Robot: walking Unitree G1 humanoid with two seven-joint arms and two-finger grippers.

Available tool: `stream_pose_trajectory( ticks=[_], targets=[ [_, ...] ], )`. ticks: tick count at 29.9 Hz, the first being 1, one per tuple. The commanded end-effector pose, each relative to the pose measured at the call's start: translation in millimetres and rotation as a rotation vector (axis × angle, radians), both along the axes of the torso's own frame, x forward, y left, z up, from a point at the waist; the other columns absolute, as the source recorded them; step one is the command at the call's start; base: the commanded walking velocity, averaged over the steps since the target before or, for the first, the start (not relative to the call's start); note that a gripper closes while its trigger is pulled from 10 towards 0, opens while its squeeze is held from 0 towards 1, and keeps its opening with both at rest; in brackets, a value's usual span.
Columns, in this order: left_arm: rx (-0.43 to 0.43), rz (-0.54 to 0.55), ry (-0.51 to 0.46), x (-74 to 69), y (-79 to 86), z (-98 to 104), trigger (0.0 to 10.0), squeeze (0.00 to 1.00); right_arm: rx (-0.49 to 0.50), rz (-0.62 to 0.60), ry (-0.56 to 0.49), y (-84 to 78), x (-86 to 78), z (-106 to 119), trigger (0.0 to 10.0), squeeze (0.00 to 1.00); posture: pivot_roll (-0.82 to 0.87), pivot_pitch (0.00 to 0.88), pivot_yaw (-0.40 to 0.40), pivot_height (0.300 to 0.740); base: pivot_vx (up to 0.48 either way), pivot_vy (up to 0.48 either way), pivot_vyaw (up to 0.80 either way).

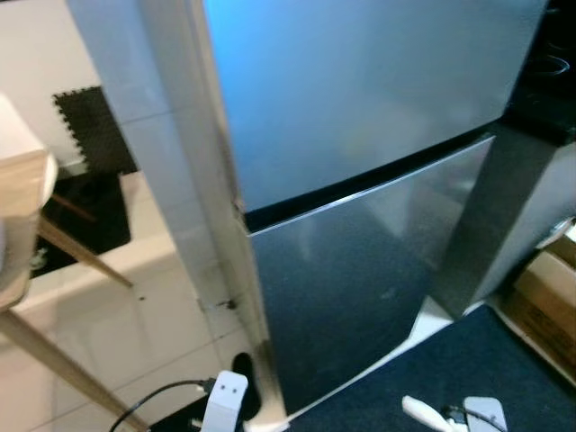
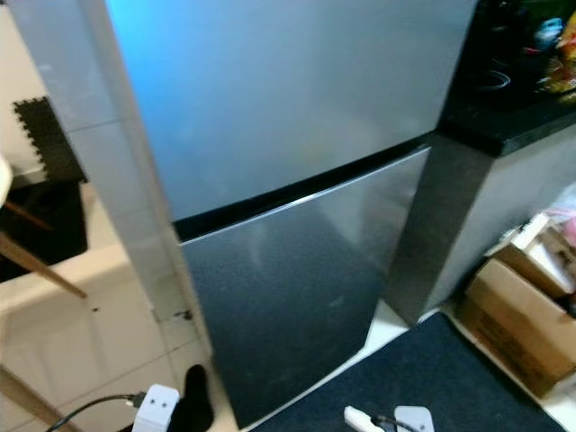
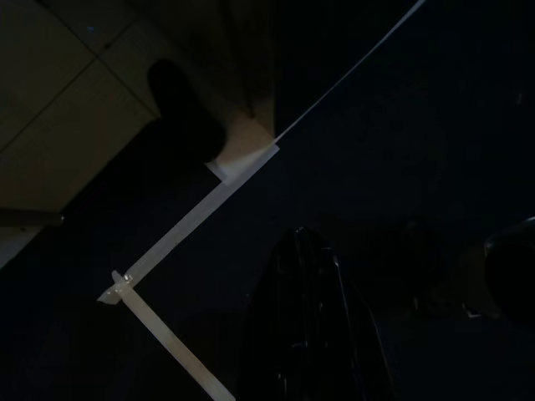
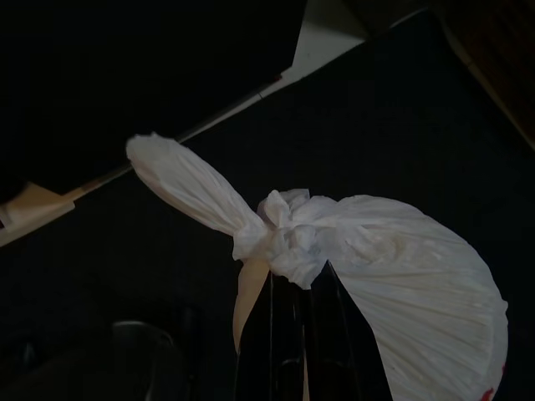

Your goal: Restocking fridge

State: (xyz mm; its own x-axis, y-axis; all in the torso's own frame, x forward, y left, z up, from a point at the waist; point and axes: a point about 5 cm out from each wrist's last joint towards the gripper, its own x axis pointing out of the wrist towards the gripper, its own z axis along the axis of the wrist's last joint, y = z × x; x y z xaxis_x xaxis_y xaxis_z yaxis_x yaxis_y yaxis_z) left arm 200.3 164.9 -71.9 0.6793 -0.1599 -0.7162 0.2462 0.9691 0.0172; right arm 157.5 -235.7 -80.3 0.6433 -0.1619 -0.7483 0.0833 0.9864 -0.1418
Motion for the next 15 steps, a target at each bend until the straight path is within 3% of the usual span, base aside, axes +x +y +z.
stream_pose_trajectory(
  ticks=[1, 15],
  targets=[
    [0.006, 0.018, 0.017, -5.6, 6.5, -2.6, 10.0, 0.0, 0.014, 0.004, 0.006, 4.3, -2.2, -2.0, 10.0, 0.0, -0.1, 0.044, 0.035, 0.726, 0.0, 0.0, 0.0],
    [-0.014, 0.02, -0.003, -1.6, 3.9, 0.2, 10.0, 0.0, 0.013, 0.01, -0.004, 2.2, -0.3, -0.4, 10.0, 0.0, -0.1, 0.041, 0.037, 0.726, 0.0, 0.0, 0.0]
  ],
)
